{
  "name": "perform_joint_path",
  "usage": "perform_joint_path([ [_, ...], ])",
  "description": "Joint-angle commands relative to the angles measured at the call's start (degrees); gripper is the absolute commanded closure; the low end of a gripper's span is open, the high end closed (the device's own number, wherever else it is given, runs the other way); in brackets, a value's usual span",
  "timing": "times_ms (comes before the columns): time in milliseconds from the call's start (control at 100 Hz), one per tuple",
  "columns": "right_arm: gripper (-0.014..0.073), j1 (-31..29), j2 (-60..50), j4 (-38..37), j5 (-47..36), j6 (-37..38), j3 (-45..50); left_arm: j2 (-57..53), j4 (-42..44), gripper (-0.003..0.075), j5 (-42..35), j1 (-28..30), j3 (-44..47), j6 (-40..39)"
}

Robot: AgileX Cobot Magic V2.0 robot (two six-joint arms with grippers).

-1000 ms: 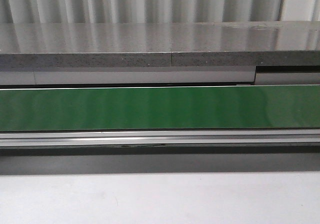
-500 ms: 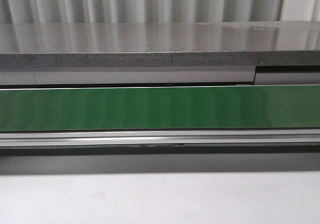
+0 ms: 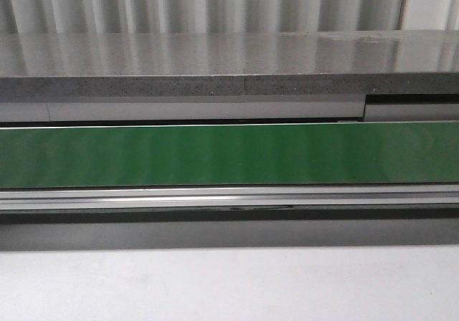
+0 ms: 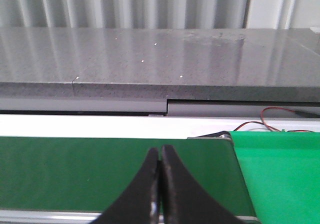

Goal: Move button from right to left

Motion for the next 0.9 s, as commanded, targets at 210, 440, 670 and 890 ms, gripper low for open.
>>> perform_joint_path([
  [210, 0.0659, -0.2, -0.7, -7.9, -19.2, 7.5, 13.0, -1.9, 0.0, 0.074, -4.2, -0.1, 1.5, -0.5],
  [440, 0.0659, -0.3, -5.5, -8.0, -14.3, 7.8, 14.6, -1.9, 0.0, 0.074, -4.2, -0.1, 1.5, -0.5],
  [670, 0.0659, -0.3, -5.7, -8.0, -14.4, 7.8, 14.6, -1.9, 0.0, 0.074, -4.0, -0.1, 1.5, -0.5],
  [890, 0.0659, -0.3, -5.7, -8.0, -14.4, 7.8, 14.6, -1.9, 0.0, 0.074, -4.0, -0.1, 1.5, -0.5],
])
